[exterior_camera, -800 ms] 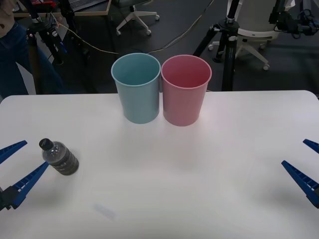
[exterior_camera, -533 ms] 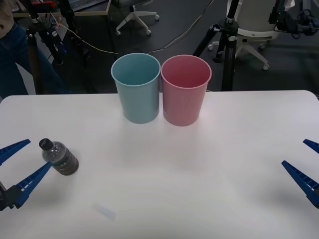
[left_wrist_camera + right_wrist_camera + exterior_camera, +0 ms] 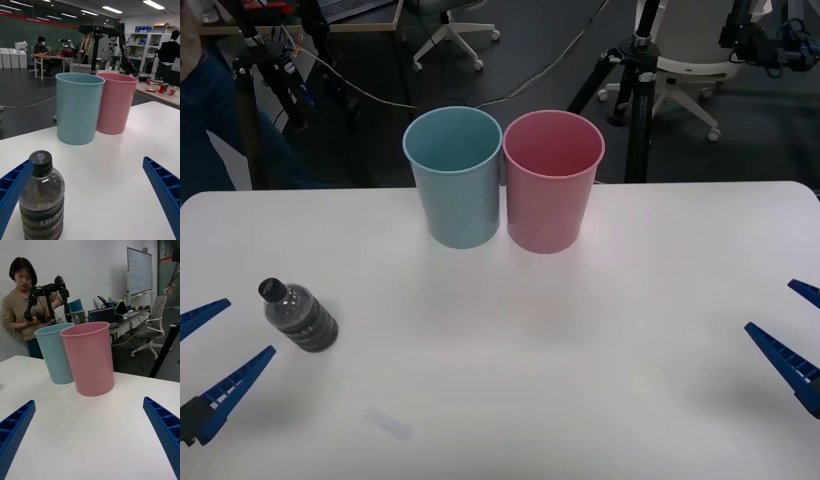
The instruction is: Grasp the object on the table and drop it into the matching bin: aluminum can to the light blue bin, PET bottle to the pink bin.
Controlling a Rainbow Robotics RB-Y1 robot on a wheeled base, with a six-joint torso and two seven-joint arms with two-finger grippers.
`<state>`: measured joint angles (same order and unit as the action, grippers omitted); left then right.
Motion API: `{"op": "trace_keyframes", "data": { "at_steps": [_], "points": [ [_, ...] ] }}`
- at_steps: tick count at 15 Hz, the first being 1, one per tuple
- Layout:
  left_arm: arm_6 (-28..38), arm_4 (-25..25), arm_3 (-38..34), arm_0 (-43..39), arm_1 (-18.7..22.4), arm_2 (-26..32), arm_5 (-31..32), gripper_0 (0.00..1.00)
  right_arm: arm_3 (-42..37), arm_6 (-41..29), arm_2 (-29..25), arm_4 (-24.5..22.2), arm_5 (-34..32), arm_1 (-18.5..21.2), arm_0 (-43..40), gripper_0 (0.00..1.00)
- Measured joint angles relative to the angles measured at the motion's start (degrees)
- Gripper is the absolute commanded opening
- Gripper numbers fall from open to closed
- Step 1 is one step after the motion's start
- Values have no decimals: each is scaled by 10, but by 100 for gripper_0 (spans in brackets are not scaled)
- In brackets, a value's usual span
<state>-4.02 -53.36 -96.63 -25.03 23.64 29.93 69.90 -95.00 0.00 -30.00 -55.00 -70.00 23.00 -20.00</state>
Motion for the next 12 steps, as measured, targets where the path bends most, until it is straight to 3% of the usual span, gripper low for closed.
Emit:
{"op": "trace_keyframes", "data": {
  "at_steps": [6, 12],
  "points": [
    [-73, 27, 39, -19, 6, 10, -34, 100, 0, 0, 0, 0, 0, 0, 0, 100],
    [-161, 45, 145, 26, 20, -27, -46, 100, 0, 0, 0, 0, 0, 0, 0, 100]
  ]
}}
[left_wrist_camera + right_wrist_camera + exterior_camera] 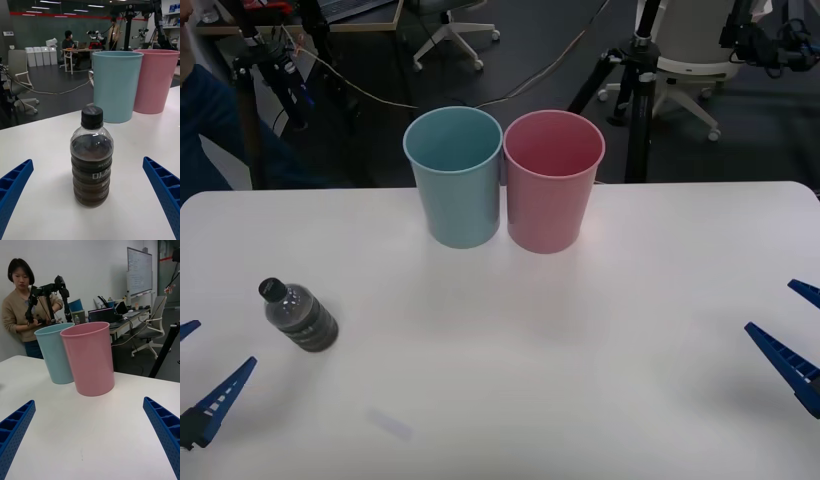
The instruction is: Grasp the object on the table and drop it into the matching bin: aluminum can to the light blue bin, PET bottle to the pink bin.
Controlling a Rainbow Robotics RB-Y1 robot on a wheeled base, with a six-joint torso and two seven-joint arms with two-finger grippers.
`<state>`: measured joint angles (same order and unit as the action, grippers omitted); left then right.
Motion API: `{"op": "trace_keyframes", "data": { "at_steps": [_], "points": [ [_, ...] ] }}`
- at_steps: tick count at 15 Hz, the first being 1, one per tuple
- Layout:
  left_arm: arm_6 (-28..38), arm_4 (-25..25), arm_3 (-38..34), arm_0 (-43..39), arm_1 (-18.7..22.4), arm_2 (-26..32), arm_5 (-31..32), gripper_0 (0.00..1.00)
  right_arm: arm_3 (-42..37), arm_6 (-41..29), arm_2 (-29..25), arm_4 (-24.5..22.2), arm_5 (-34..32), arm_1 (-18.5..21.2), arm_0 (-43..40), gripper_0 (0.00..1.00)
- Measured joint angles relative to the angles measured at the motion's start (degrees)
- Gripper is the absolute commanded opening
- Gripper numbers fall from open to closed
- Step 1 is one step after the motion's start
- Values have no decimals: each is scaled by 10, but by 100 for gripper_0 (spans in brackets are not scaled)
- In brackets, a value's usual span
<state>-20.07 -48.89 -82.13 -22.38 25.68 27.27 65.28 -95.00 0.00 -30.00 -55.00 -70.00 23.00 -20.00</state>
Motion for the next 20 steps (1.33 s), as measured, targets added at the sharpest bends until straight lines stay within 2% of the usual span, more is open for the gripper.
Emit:
{"op": "trace_keyframes", "data": {
  "at_steps": [2, 9, 16, 20],
  "points": [
    [-25, 2, 30, 20, 2, -14, 0, 100, 0, 0, 0, 0, 0, 0, 0, 100],
    [-84, 36, 57, 41, 2, -86, -33, 100, 0, 0, 0, 0, 0, 0, 0, 100],
    [-132, 34, 151, 103, 2, -95, -28, 100, 0, 0, 0, 0, 0, 0, 0, 100],
    [-138, 31, 169, 135, 2, -117, -31, 100, 0, 0, 0, 0, 0, 0, 0, 100]
  ]
}}
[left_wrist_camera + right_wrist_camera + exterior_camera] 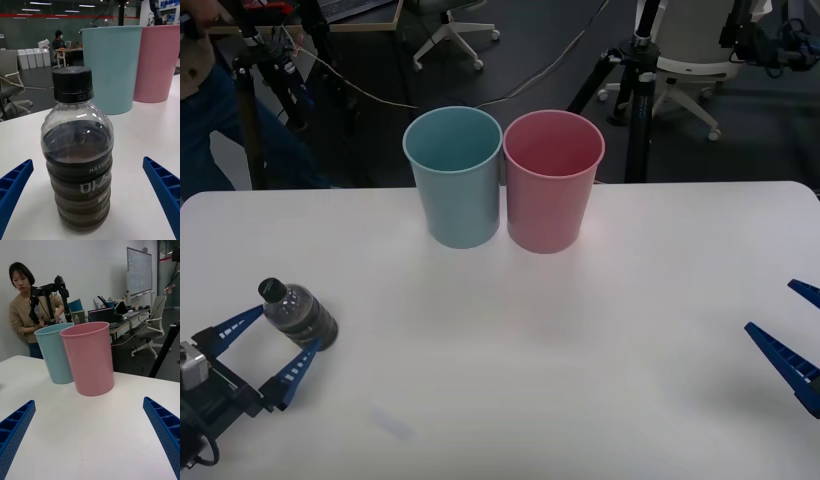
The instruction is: Grasp the object on the table and drop it into the matching bin: aluminum can to the light blue bin, PET bottle to the pink bin.
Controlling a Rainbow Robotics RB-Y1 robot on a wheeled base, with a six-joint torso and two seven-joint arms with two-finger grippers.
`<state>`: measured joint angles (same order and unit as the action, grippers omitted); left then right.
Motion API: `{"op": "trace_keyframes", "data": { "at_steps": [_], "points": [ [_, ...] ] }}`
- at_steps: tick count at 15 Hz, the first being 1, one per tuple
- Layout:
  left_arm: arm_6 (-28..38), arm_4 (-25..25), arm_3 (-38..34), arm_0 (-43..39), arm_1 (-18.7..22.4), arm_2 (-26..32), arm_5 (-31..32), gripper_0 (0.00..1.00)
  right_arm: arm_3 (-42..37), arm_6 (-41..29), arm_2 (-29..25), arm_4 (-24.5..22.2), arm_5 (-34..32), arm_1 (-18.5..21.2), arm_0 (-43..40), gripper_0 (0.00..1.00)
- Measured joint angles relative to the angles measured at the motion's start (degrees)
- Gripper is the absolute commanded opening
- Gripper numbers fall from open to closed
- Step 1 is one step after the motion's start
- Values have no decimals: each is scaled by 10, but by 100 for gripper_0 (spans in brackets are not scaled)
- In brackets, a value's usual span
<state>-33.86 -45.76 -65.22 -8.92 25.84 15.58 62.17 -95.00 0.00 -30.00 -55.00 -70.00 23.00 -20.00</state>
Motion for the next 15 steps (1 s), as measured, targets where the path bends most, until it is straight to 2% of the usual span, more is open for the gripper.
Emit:
{"op": "trace_keyframes", "data": {
  "at_steps": [15],
  "points": [
    [6, -19, 33, 67, 0, -23, -37, 100, 0, 0, 0, 0, 0, 0, 0, 100]
  ]
}}
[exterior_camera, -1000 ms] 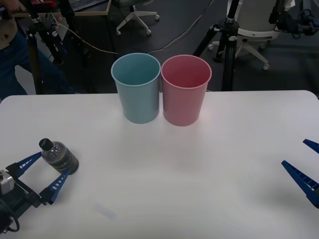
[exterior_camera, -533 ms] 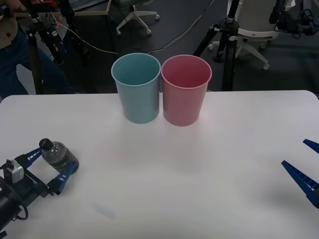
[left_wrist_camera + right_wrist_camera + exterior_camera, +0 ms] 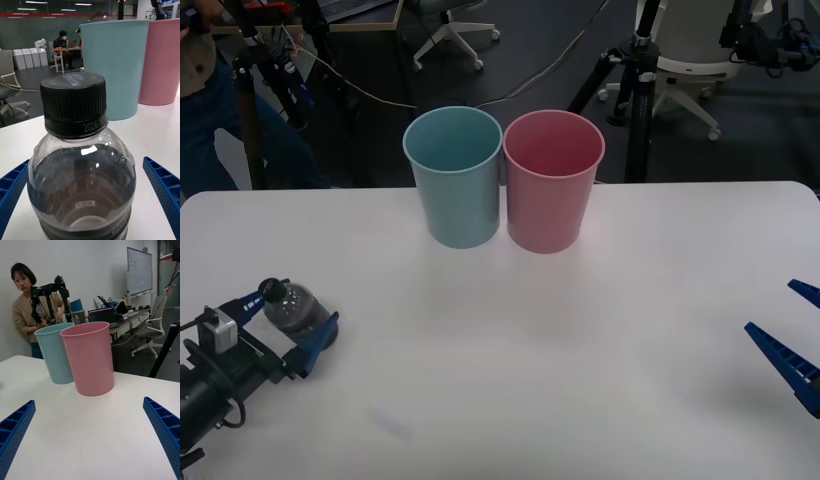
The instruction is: Grasp the object on the table and drop it into the matching bin: aluminum can to the light blue bin, PET bottle to the pink bin.
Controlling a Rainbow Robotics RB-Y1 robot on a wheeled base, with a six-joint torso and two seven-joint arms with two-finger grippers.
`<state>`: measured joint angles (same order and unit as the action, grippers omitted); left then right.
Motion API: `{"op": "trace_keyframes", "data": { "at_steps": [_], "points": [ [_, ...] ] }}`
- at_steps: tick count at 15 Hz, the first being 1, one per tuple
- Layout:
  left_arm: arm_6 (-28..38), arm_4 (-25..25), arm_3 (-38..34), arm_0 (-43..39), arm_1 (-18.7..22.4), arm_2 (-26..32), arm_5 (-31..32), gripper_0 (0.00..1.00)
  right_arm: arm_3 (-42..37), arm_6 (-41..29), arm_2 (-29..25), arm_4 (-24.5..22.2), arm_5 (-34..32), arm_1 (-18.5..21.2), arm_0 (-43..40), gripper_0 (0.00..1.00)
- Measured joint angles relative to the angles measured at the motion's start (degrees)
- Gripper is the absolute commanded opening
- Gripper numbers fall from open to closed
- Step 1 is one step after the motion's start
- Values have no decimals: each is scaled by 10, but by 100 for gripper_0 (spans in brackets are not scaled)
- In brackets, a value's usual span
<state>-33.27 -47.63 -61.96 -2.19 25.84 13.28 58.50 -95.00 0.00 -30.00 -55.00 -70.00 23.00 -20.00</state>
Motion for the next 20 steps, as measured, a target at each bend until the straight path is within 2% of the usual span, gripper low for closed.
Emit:
{"op": "trace_keyframes", "data": {
  "at_steps": [1, 2, 3, 15, 17, 20],
  "points": [
    [2, 0, 0, 1, 0, 0, -2, 100, 0, 0, 0, 0, 0, 0, 0, 100],
    [4, 0, 0, 2, 0, 0, -5, 45, 0, 0, 0, 0, 0, 0, 0, 100],
    [7, 0, 0, 3, 0, 0, -9, 0, 0, 0, 0, 0, 0, 0, 0, 100],
    [39, -1, -10, -3, 1, 1, -20, 0, 0, 0, 0, 0, 0, 0, 0, 100],
    [54, -1, -60, -32, 3, 1, -51, 0, 0, 0, 0, 0, 0, 0, 0, 100],
    [120, -9, -177, -98, 4, -11, -113, 0, 0, 0, 0, 0, 0, 0, 0, 100]
  ]
}}
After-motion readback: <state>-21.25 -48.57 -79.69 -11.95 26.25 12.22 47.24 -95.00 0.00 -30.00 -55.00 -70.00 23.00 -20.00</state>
